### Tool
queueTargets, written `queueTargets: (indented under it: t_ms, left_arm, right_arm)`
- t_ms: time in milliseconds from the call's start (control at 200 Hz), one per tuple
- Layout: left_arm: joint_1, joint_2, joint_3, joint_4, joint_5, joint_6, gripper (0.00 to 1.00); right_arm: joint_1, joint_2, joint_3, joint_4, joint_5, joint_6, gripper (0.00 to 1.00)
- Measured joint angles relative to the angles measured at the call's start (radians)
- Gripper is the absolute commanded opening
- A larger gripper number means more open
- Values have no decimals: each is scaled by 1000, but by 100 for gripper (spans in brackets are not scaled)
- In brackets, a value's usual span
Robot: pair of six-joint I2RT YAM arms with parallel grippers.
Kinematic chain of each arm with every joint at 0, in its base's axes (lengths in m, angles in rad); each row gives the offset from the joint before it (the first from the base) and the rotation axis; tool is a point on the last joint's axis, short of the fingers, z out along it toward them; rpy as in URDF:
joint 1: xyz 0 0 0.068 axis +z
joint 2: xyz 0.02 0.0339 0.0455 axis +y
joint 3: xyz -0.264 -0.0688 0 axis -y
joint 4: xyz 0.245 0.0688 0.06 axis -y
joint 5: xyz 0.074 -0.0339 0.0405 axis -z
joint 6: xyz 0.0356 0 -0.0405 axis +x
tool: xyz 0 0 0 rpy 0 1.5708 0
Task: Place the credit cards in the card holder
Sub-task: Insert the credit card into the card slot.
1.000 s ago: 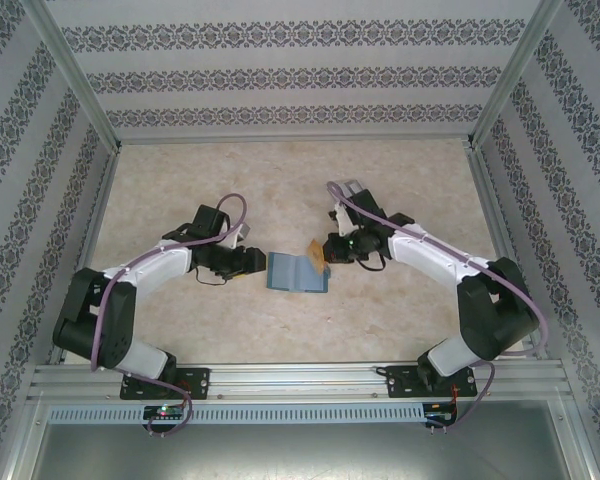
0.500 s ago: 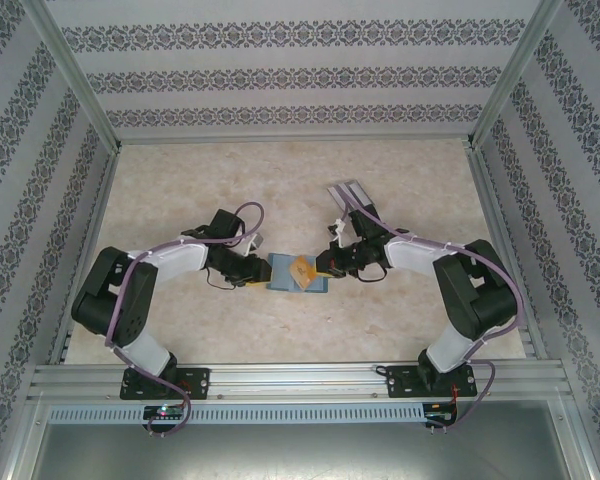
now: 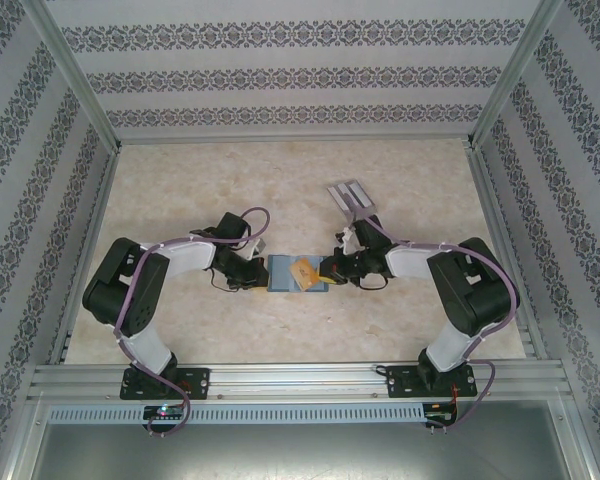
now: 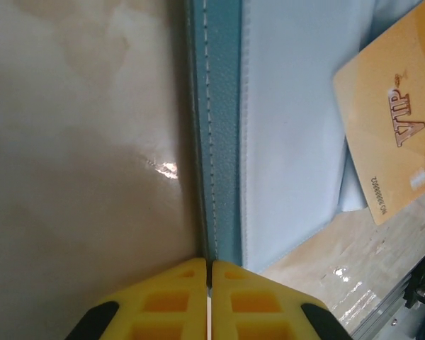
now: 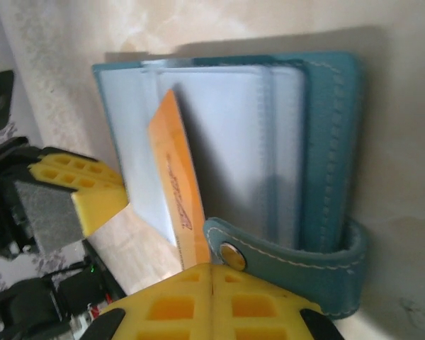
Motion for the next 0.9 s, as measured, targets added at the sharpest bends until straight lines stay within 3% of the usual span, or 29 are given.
queueTargets:
  t_ms: [370,649,904]
  left_arm:
    - [-20,10,-1,19,13,-35,4]
    - [-19,16,-4,30,18,-47,2]
    - [-19,15,-4,29,16,-47,2]
  right_arm:
    - [88,-45,-19,88,177,147,0]
    - [128,6,-24,152,236,193,13]
    - [147,-5,-23,133,290,150,8]
